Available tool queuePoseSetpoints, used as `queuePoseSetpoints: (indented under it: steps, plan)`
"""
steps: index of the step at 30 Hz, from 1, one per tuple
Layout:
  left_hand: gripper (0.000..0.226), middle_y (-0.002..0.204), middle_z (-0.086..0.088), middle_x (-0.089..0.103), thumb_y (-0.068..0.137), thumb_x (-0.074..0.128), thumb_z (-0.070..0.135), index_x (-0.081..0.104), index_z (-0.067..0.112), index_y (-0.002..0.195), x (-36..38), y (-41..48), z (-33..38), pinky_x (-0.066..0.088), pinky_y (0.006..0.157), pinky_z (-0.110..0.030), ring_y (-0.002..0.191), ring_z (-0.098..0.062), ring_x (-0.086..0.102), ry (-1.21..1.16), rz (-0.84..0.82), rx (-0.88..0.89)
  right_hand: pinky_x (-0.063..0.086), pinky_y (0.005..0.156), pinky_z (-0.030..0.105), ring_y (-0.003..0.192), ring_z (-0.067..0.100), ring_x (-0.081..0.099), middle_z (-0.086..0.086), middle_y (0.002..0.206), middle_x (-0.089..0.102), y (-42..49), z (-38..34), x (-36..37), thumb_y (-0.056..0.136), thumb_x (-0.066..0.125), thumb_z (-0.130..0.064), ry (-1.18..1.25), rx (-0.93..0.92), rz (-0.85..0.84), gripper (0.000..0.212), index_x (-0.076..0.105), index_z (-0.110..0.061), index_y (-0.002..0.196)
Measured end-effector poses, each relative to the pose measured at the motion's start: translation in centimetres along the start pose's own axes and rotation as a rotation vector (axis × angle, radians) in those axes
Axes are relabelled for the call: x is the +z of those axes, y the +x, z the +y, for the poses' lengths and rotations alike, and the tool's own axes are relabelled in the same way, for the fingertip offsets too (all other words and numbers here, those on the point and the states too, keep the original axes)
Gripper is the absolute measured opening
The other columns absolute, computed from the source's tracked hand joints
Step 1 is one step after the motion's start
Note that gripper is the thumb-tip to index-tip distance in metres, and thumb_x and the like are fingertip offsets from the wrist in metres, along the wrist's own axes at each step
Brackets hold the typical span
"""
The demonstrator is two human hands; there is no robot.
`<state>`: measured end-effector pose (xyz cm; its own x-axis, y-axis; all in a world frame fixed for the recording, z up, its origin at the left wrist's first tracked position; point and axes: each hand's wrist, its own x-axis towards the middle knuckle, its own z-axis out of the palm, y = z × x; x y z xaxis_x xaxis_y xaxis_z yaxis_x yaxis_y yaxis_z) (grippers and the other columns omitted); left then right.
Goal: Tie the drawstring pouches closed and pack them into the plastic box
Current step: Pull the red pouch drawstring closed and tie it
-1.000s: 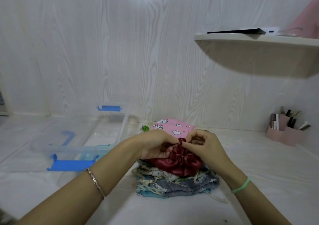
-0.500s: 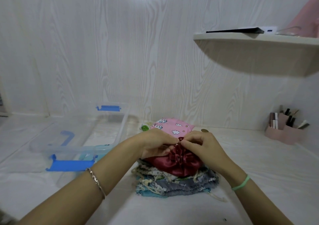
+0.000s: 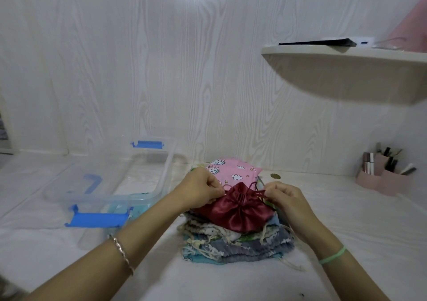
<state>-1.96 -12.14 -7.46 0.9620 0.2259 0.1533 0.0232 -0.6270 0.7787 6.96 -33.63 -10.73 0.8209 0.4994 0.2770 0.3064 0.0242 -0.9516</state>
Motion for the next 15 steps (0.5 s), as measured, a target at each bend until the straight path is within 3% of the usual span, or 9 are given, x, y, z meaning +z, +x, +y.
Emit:
queuePoseSetpoints:
  steps: [2, 5, 7, 10, 13, 15]
  plan:
    - [0.012, 0.055, 0.011, 0.06, 0.085, 0.07, 0.012, 0.075, 0.002, 0.082, -0.1, -0.2, 0.1, 0.046, 0.054, -0.011, 0.044, 0.006, 0.052, 0.058, 0.011, 0.013, 0.04, 0.072, 0.031, 0.072, 0.018, 0.051, 0.006, 0.074, 0.055, -0.3, 0.0, -0.1, 0.074, 0.062, -0.022, -0.036, -0.006, -0.015, 0.019, 0.061, -0.007, 0.062]
    - [0.01, 0.058, 0.017, 0.058, 0.086, 0.069, 0.013, 0.075, 0.007, 0.081, -0.2, -0.5, 0.1, 0.038, 0.051, -0.005, 0.048, 0.01, 0.051, 0.092, 0.041, 0.03, 0.038, 0.066, 0.025, 0.068, 0.015, 0.048, 0.007, 0.073, 0.052, -0.3, 0.4, -0.4, 0.086, 0.06, -0.009, -0.065, -0.02, -0.048, 0.022, 0.058, -0.006, 0.064]
    - [0.011, 0.057, 0.018, 0.058, 0.086, 0.069, 0.013, 0.075, 0.01, 0.076, -0.2, -0.6, 0.0, 0.042, 0.055, -0.007, 0.05, 0.008, 0.053, 0.06, 0.057, 0.028, 0.039, 0.064, 0.023, 0.066, 0.014, 0.049, 0.007, 0.07, 0.054, -0.2, 0.5, -0.3, 0.088, 0.059, -0.005, -0.063, -0.022, -0.037, 0.023, 0.059, -0.002, 0.065]
    - [0.017, 0.058, 0.006, 0.061, 0.087, 0.068, 0.015, 0.07, 0.014, 0.07, -0.1, -0.6, 0.1, 0.05, 0.061, -0.022, 0.057, -0.006, 0.057, -0.062, 0.06, 0.001, 0.046, 0.063, 0.019, 0.063, 0.01, 0.058, 0.005, 0.067, 0.066, -0.1, -0.1, -0.3, 0.088, 0.062, -0.005, -0.019, -0.022, 0.027, 0.019, 0.069, 0.0, 0.071]
    - [0.014, 0.067, -0.004, 0.061, 0.088, 0.066, 0.014, 0.068, 0.008, 0.075, -0.1, -0.7, 0.9, 0.044, 0.055, -0.019, 0.057, -0.008, 0.053, -0.249, 0.052, -0.054, 0.049, 0.075, 0.03, 0.079, 0.018, 0.062, 0.016, 0.09, 0.074, 0.2, -0.8, 0.2, 0.082, 0.071, -0.015, 0.099, 0.008, 0.024, 0.012, 0.075, -0.003, 0.08]
    - [0.011, 0.069, -0.005, 0.06, 0.087, 0.064, 0.01, 0.068, 0.007, 0.078, 0.1, -0.8, 1.6, 0.043, 0.055, -0.017, 0.057, -0.006, 0.053, -0.305, 0.044, -0.074, 0.046, 0.077, 0.031, 0.087, 0.021, 0.062, 0.018, 0.099, 0.073, 0.4, -1.3, 1.0, 0.081, 0.068, -0.015, 0.197, 0.019, 0.003, 0.014, 0.076, -0.008, 0.073]
